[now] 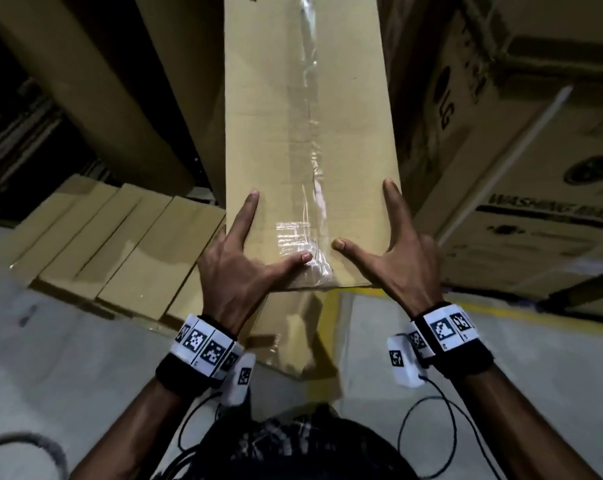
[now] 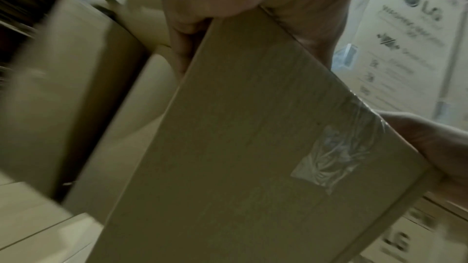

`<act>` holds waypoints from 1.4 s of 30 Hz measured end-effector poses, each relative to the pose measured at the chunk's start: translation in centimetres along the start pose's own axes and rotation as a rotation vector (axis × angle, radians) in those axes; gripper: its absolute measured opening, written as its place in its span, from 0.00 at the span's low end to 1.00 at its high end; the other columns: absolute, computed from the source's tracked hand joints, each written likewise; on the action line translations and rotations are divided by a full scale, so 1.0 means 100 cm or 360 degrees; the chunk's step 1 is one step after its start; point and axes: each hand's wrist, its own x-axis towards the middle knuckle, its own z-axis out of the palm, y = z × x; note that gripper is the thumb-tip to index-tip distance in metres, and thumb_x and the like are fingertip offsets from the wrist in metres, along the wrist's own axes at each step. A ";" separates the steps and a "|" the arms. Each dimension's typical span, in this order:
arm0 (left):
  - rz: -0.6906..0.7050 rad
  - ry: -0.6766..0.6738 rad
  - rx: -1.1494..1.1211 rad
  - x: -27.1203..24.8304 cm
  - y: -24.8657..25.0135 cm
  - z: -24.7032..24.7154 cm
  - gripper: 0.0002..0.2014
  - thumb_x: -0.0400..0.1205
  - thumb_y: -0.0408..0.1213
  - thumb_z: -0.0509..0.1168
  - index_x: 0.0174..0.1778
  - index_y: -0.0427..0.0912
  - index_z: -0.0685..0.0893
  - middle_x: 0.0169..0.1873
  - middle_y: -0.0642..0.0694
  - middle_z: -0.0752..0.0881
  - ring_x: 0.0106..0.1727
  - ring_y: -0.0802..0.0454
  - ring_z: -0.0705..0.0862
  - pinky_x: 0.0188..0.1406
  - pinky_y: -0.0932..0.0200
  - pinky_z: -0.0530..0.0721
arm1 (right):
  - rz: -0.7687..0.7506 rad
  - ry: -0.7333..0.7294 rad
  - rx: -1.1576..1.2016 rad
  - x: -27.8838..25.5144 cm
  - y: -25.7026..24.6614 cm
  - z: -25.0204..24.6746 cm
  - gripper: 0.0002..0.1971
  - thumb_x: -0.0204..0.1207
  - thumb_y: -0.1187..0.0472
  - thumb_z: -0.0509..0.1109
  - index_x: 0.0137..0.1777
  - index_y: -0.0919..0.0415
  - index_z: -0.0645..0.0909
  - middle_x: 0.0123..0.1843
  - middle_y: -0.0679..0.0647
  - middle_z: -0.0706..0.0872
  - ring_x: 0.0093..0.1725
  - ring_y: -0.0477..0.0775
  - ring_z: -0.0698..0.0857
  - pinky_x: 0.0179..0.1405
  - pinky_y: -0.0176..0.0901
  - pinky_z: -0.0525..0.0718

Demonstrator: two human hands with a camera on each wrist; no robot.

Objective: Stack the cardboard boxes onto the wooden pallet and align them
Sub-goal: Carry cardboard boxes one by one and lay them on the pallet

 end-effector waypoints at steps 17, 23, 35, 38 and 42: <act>-0.0871 0.0835 0.0321 -0.268 0.032 -0.054 0.58 0.60 0.84 0.72 0.87 0.73 0.60 0.75 0.49 0.84 0.73 0.47 0.83 0.73 0.51 0.79 | -0.0915 -0.0913 0.0044 -0.107 -0.027 -0.005 0.57 0.61 0.16 0.70 0.87 0.24 0.44 0.51 0.67 0.89 0.56 0.70 0.87 0.60 0.58 0.84; -0.1134 0.1219 0.0322 -0.436 0.059 -0.071 0.58 0.59 0.84 0.72 0.87 0.74 0.59 0.79 0.53 0.80 0.77 0.51 0.80 0.76 0.53 0.78 | -0.1336 -0.1154 0.0105 -0.236 -0.037 -0.024 0.58 0.60 0.16 0.70 0.87 0.24 0.43 0.55 0.68 0.90 0.60 0.71 0.88 0.66 0.59 0.84; -0.1682 0.1866 0.0347 -0.833 0.164 -0.031 0.58 0.59 0.79 0.78 0.86 0.72 0.64 0.77 0.59 0.81 0.75 0.58 0.82 0.74 0.54 0.81 | -0.1997 -0.1750 0.0048 -0.572 0.043 -0.116 0.58 0.61 0.19 0.73 0.88 0.27 0.49 0.63 0.64 0.90 0.62 0.71 0.87 0.64 0.58 0.83; -0.1847 0.1979 0.0365 -0.907 0.178 -0.024 0.58 0.58 0.80 0.77 0.86 0.72 0.65 0.74 0.58 0.84 0.72 0.55 0.84 0.72 0.50 0.83 | -0.2138 -0.1857 0.0081 -0.645 0.056 -0.122 0.58 0.58 0.16 0.72 0.88 0.27 0.50 0.57 0.59 0.92 0.59 0.67 0.89 0.62 0.57 0.86; -0.2022 0.2113 0.0365 -0.990 0.181 -0.026 0.58 0.58 0.82 0.75 0.86 0.73 0.64 0.69 0.52 0.88 0.69 0.53 0.85 0.69 0.52 0.84 | -0.2303 -0.1961 0.0025 -0.735 0.061 -0.125 0.58 0.57 0.16 0.72 0.87 0.26 0.49 0.58 0.57 0.92 0.59 0.67 0.89 0.61 0.57 0.86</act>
